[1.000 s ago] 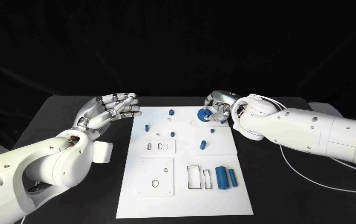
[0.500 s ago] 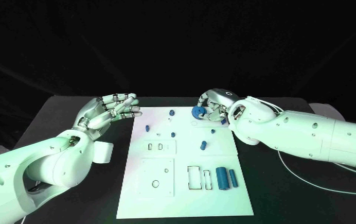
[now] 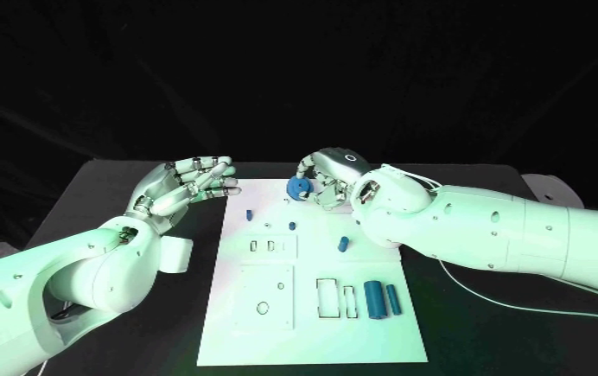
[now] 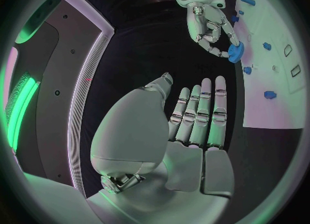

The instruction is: Assemble the parts on the task board

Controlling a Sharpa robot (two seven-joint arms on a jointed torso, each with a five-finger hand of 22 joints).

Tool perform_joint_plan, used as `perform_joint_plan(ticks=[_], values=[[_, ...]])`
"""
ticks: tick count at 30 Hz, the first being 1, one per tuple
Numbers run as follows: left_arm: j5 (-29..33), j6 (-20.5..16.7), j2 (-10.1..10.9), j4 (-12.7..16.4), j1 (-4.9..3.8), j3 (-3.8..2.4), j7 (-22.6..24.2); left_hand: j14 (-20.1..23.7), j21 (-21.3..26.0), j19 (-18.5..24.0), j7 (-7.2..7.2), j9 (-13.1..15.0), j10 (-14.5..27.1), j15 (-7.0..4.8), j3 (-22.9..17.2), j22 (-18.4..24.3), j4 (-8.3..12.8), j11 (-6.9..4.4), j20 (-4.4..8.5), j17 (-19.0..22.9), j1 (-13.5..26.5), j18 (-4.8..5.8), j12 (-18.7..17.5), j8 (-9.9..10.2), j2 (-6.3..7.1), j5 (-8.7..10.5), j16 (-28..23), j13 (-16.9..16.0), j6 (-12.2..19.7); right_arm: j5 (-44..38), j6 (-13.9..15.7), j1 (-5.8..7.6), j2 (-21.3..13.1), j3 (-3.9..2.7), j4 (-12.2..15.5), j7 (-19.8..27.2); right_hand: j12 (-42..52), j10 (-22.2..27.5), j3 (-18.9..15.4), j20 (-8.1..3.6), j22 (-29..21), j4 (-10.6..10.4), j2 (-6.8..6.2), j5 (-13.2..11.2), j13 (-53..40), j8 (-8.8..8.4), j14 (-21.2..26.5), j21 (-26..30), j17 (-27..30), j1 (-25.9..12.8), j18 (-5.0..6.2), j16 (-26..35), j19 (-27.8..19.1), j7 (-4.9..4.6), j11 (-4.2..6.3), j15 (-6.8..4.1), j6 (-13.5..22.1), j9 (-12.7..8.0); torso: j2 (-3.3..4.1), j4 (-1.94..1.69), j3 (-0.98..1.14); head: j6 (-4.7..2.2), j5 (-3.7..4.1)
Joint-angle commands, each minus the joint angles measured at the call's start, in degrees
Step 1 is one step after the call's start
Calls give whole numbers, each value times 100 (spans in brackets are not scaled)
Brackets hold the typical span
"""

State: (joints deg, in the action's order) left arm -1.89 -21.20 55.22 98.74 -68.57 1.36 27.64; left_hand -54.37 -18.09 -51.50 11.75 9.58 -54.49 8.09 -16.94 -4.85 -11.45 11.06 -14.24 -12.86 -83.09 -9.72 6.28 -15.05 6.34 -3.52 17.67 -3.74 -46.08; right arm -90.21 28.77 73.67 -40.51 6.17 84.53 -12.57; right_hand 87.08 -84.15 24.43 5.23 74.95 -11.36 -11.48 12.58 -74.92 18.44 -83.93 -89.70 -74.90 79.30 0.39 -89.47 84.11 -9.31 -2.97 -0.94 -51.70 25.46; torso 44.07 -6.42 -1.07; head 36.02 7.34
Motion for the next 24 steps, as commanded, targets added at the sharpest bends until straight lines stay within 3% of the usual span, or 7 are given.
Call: perform_joint_plan(ticks=[1,8,24], values=[[12,110,-21,1,-6,-5,34,-39,10,-33,219,-5,-29,18,-23,5,-1,-3,-8,-6,33,-84,-34,22,35,9,-19,-3,-43,-215,-28,-20,153,11,-122,-31,3,-386,35,-35,1505,-10,-3,-3,-1269,12,-588,-30,-1421,-61,-39,-28,589,214,44,-39,-232,4,1,-10,-1,7,-8],[12,106,-24,-2,-6,-5,33,-39,10,-33,219,-5,-29,18,-23,5,-1,-3,-8,-6,33,-84,-34,22,35,9,-19,-3,-43,-176,-143,-88,431,37,-335,-26,5,-388,38,-36,1505,-12,-4,-3,-1272,8,-588,-30,-1421,-67,-39,-28,589,213,43,-40,-230,3,4,-4,-3,15,-18],[12,101,-29,2,-7,-5,20,-39,10,-33,219,-5,-29,18,-23,5,-1,-3,-8,-6,33,-84,-34,22,35,9,-19,-3,-43,-150,-379,-147,714,72,-669,-66,-1,-383,52,-37,1505,-24,-22,-17,-1267,-29,-587,-30,-1418,-116,-39,-27,589,204,37,-37,-207,-7,4,3,6,27,-44]])
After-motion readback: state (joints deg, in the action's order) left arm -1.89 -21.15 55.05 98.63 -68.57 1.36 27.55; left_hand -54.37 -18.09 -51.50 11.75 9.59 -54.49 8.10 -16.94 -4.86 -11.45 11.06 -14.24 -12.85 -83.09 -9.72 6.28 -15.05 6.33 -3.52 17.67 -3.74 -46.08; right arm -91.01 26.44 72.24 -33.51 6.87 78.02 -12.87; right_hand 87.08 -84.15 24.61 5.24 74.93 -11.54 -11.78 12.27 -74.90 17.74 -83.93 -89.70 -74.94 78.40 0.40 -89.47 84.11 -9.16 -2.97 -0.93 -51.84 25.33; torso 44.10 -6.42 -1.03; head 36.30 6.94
